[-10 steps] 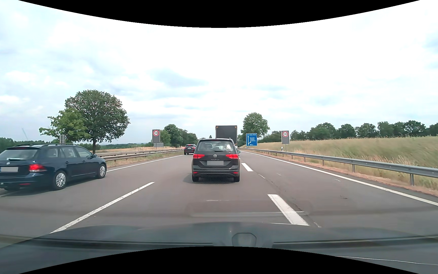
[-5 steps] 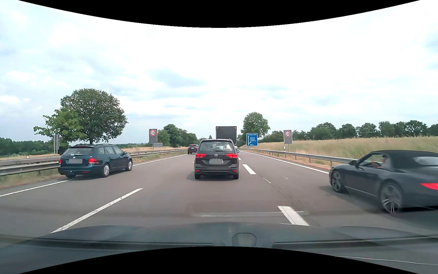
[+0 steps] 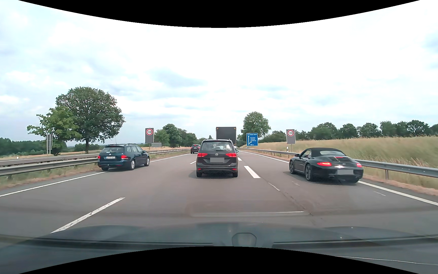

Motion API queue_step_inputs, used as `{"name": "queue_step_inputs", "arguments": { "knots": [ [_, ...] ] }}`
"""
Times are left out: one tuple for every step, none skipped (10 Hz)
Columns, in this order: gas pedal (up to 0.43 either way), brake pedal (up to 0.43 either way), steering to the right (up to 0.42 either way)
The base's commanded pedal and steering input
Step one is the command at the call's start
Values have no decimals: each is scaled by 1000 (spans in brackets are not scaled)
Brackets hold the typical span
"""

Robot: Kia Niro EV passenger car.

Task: Follow the waypoints while adhering to traffic rules and regulations

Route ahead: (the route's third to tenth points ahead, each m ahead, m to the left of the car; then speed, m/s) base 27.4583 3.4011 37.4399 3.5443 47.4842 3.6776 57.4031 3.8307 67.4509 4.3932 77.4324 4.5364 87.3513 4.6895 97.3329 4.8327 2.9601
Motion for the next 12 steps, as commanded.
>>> {"name": "queue_step_inputs", "arguments": {
  "knots": [
    [79,0,-1],
    [79,0,-1],
    [79,0,-1],
    [79,0,-1],
    [79,0,-1],
    [87,0,-1],
    [87,0,-1],
    [87,0,-1],
    [98,0,-1],
    [98,0,-1],
    [98,0,-1],
    [110,0,-1]
  ]
}}
